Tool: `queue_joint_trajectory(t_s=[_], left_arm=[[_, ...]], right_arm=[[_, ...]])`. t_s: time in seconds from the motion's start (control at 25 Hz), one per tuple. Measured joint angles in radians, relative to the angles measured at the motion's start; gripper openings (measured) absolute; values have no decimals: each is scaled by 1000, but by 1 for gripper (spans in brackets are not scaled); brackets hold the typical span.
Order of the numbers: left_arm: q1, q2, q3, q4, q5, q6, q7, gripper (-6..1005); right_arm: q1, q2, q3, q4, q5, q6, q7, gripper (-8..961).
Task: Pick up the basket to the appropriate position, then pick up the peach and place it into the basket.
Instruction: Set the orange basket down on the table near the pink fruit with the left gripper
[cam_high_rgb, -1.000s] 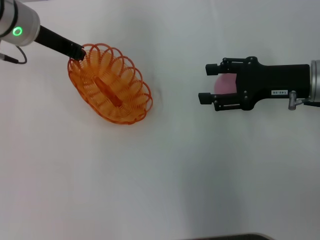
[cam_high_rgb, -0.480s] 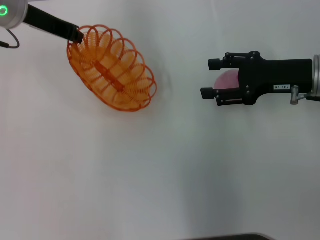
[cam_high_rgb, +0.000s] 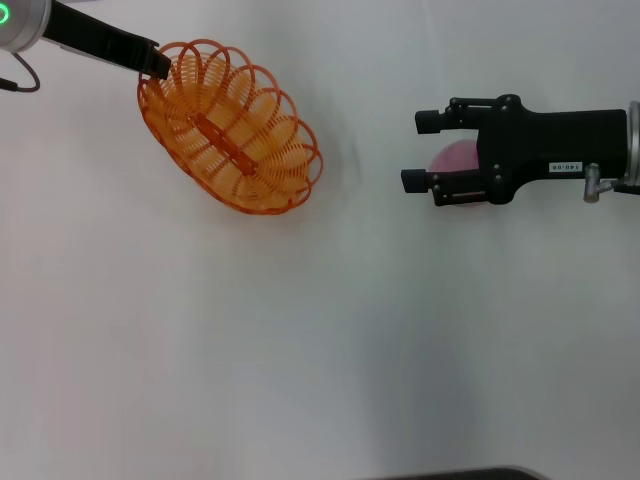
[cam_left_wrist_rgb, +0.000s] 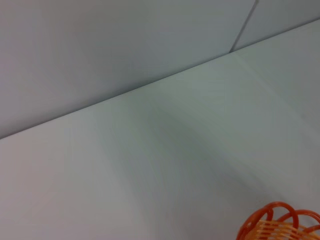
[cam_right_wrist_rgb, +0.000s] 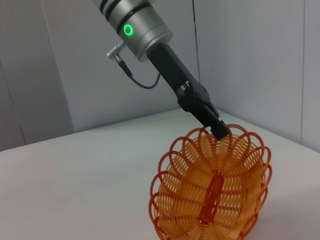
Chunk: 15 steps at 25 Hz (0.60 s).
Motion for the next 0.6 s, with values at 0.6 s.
queue_joint_trajectory(t_s=[0.6], left_arm=[[46,-25,0,8,-9,-44,-176,43]], right_arm=[[15,-21,5,-1,2,10,19,797]])
